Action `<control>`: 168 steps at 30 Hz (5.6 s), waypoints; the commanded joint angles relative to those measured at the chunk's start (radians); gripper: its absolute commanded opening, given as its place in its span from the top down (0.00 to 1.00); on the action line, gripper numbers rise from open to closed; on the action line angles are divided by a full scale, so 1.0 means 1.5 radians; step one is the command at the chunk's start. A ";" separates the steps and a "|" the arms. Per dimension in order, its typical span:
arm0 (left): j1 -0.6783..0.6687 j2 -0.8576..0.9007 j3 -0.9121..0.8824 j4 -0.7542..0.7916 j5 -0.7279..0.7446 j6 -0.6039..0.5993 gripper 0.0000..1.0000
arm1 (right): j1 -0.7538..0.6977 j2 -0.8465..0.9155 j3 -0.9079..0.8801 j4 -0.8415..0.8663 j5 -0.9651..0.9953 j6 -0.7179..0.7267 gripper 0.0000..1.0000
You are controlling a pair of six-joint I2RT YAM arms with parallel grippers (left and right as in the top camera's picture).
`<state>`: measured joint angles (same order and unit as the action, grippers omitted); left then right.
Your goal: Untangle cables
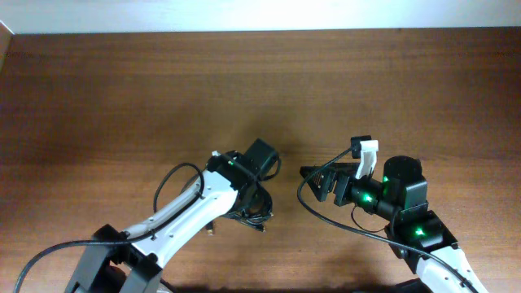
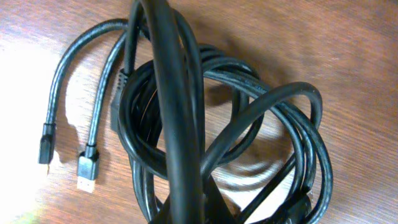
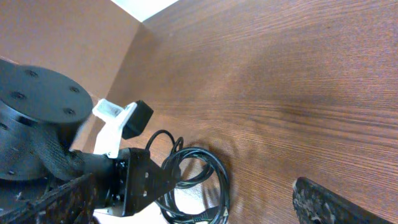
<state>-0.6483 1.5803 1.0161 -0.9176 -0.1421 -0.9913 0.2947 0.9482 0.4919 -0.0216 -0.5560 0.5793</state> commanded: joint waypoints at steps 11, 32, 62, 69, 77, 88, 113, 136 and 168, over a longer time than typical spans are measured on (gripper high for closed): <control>0.001 -0.140 0.031 0.008 0.023 -0.219 1.00 | 0.004 -0.004 0.005 -0.001 0.007 -0.005 0.01; 0.001 -0.148 0.031 0.029 0.015 -0.289 1.00 | -0.011 -0.004 0.005 -0.008 0.010 -0.018 0.01; 0.001 -0.148 0.031 0.067 0.053 -0.289 1.00 | -0.011 -0.045 0.005 0.008 -0.008 -0.023 0.01; 0.001 -0.148 0.031 0.069 0.052 -0.288 1.00 | -0.011 -0.058 0.005 0.007 -0.026 -0.032 0.01; 0.000 -0.148 0.031 0.088 0.053 -0.289 1.00 | -0.011 -0.083 0.006 0.008 -0.054 -0.032 0.01; -0.003 -0.149 0.031 0.193 0.066 -0.291 1.00 | -0.010 -0.087 0.034 -0.038 -0.081 0.016 0.01; -0.049 -0.149 0.031 0.273 0.098 -0.407 1.00 | -0.010 -0.075 0.034 -0.138 0.072 0.020 0.01; -0.053 -0.201 0.031 0.305 0.080 -0.414 1.00 | -0.010 -0.055 0.034 -0.213 0.205 0.018 0.01; -0.072 -0.212 0.031 0.337 0.122 -0.429 1.00 | -0.010 -0.056 0.034 -0.074 -0.025 -0.017 0.18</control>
<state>-0.7471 1.2835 1.0344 -0.4221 -0.0162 -1.6215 0.2840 0.8650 0.5274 -0.1406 -0.5819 0.5652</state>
